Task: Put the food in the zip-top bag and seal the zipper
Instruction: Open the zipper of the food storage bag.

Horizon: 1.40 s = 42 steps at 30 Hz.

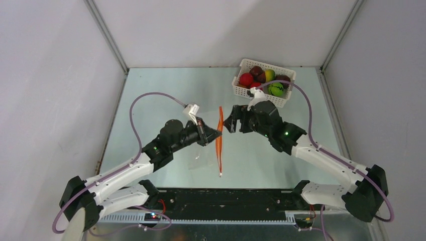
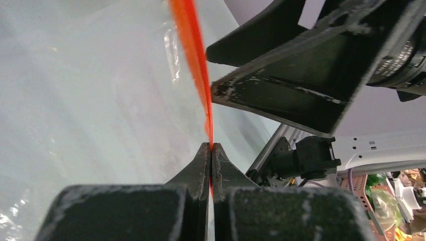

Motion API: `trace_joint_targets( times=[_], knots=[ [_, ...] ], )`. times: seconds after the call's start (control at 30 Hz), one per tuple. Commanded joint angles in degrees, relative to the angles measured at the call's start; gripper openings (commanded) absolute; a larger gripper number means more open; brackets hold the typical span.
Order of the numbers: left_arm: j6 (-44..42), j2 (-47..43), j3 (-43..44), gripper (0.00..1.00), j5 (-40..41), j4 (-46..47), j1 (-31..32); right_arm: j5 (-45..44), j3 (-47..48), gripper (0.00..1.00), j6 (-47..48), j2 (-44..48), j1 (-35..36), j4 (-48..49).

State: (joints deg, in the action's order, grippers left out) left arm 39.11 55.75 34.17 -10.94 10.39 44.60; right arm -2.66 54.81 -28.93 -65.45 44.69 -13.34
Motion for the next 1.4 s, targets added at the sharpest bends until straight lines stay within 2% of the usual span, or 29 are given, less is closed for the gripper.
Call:
trace_joint_targets(
  times=[0.0, 0.17, 0.5, 0.97, 1.13, 1.37],
  knots=[
    [0.74, 0.64, 0.52, 0.00, -1.78, 3.61, 0.70, -4.79, 3.53, 0.89, -1.34, -2.27, 0.82, 2.30],
    [0.57, 1.04, 0.40, 0.00, -1.39, 3.92, 0.89, -4.95, 3.82, 0.89, -2.19, -3.45, 1.32, 2.25],
    [1.04, 2.20, 0.08, 0.00, -0.54, 4.18, 0.87, -8.75, 3.90, 0.89, -1.86, 0.23, 3.37, -0.10],
    [1.06, 2.51, 0.44, 0.00, -0.02, 3.35, 1.09, -9.26, 4.01, 0.87, -2.25, -5.27, 4.58, -0.97],
    [0.32, 5.09, 4.00, 0.00, 2.28, -0.02, 1.74, -17.18, 7.94, 0.85, -1.84, -9.41, 7.18, -6.06],
    [-0.91, 6.99, 7.17, 0.00, 5.31, -3.49, 2.89, -21.41, 13.69, 0.67, -4.50, -15.05, 8.57, -15.69]
  ],
)
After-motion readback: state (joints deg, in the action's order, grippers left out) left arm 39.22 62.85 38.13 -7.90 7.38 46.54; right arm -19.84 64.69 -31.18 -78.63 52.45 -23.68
